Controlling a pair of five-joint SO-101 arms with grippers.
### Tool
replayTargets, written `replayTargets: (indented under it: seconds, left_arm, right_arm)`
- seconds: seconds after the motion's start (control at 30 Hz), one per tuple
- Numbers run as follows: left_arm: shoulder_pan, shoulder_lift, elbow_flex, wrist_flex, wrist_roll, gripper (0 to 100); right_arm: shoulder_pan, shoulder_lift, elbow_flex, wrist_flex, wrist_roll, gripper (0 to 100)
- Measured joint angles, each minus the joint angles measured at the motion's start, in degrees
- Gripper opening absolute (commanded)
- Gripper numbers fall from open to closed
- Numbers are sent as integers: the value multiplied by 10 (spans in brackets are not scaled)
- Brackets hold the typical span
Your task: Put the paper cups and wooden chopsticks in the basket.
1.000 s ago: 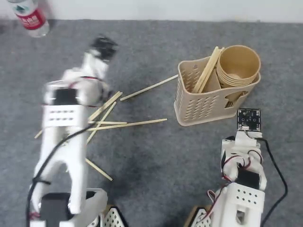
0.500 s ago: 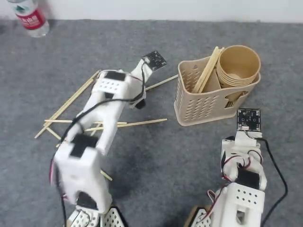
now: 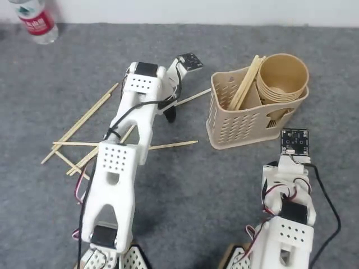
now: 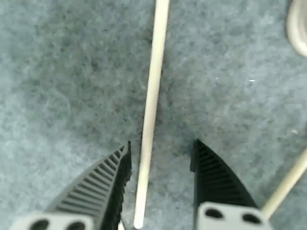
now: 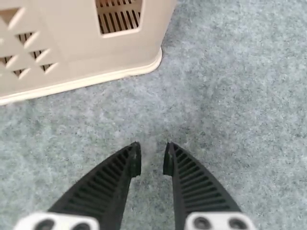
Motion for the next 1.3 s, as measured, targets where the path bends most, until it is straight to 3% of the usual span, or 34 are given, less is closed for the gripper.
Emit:
replayTargets:
  seconds: [0.17, 0.3, 0.53, 0.97, 1.2, 1.3]
  left_arm:
    - [0, 116, -210, 105, -20, 15]
    - [18, 177, -316, 143, -55, 11]
    - [20, 184, -340, 144, -57, 9]
    - [-2, -88, -338, 138, 13, 11]
    - [38, -185, -353, 138, 25, 10]
    - [62, -253, -353, 138, 86, 10]
  right_arm:
    - [2, 0, 0, 0, 0, 97]
    - [1, 0, 0, 0, 0, 97]
    - [0, 0, 0, 0, 0, 97]
    - [1, 0, 0, 0, 0, 97]
    - [1, 0, 0, 0, 0, 97]
    - [1, 0, 0, 0, 0, 97]
